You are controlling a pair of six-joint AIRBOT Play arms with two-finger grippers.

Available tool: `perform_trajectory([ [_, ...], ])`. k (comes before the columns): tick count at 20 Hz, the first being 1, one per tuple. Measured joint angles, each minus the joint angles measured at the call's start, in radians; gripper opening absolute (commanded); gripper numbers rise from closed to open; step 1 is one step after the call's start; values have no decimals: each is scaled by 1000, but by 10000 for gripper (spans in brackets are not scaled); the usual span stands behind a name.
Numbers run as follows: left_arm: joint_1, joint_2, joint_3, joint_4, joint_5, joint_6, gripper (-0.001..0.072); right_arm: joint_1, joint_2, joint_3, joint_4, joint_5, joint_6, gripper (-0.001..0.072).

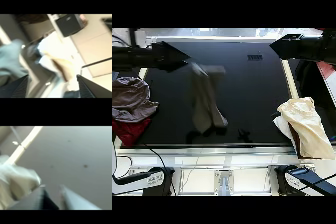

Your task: Fold the shirts.

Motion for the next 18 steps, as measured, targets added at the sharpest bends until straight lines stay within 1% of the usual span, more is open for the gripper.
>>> perform_trajectory([
  [2,-28,-10,0,152,29,18,720,0,0,17,-81,47,0,408],
  [3,-33,-16,0,247,41,7,720,0,-3,22,-121,80,0,407],
  [4,-36,-27,0,356,49,-19,720,0,-9,23,-156,116,0,407],
  [6,-40,-64,0,566,62,-103,719,0,-25,1,-203,179,1,407],
  [8,-43,-121,0,666,65,-169,718,0,-36,-68,-224,214,18,407],
  [10,-52,-200,0,686,68,-212,699,0,-42,-177,-227,232,37,407],
  [11,-57,-241,0,680,68,-219,641,0,-44,-241,-215,235,44,407],
  [13,-71,-327,0,657,66,-235,454,0,-45,-355,-172,234,52,407],
  [14,-79,-369,0,643,62,-230,441,0,-47,-404,-146,234,56,407],
  [15,-84,-404,0,631,51,-205,442,0,-47,-440,-127,233,58,407],
  [18,-98,-485,0,600,6,-79,448,0,-47,-503,-87,225,61,407],
])
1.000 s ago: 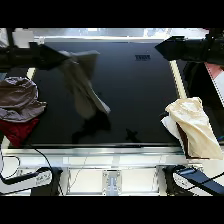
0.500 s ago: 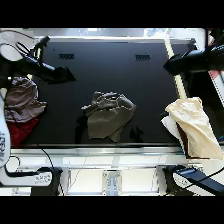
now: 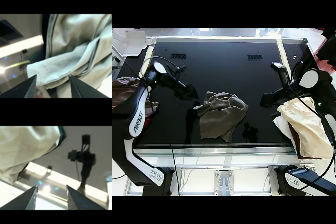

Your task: Fold the shirts.

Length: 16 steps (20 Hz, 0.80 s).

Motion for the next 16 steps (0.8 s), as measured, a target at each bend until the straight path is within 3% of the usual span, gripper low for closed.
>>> perform_trajectory([
  [2,-5,-28,0,-12,-27,92,452,0,0,-18,12,-12,1,407],
  [3,-6,-37,0,-17,-35,131,520,0,0,-23,19,-22,1,407],
  [7,-10,-53,0,-105,-76,270,530,0,0,-35,29,-45,2,407],
  [12,-44,-59,0,-150,-93,374,529,0,0,-37,34,-60,2,407],
  [16,-91,-60,0,-12,-52,411,502,0,0,-37,39,-69,3,407],
])
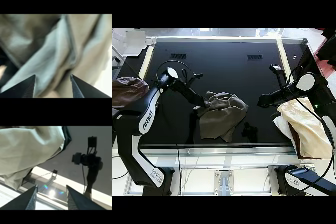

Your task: Fold the shirts.

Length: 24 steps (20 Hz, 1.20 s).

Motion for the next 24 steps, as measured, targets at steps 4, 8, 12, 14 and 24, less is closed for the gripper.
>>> perform_trajectory([
  [4,-27,0,0,96,90,-25,18,0,0,0,40,-2,0,407],
  [8,-35,0,0,122,143,-60,13,26,0,-11,87,-14,0,407],
  [12,-37,20,0,123,157,-84,12,126,-8,-112,88,-140,0,406],
  [14,-34,47,0,122,157,-95,13,195,-31,-178,61,-245,3,406],
  [24,-20,185,0,122,129,-113,13,279,-233,-199,-59,-592,25,407],
])
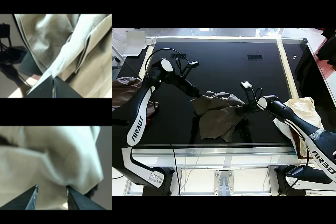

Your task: Fold the shirts.

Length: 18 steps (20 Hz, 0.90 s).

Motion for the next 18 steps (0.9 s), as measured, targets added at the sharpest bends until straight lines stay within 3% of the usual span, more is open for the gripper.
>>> perform_trajectory([
  [5,0,10,0,0,-13,-10,13,-40,-23,88,-23,-74,2,410],
  [7,0,11,0,0,-14,-13,12,-50,-37,107,-28,-73,2,453],
  [14,0,11,0,0,-17,-17,13,-60,-122,126,0,-71,-6,453],
  [17,0,11,0,0,-16,-17,13,-60,-137,133,76,-50,-63,439],
  [18,0,11,0,0,-16,-17,13,-59,-140,135,103,-41,-88,372],
])
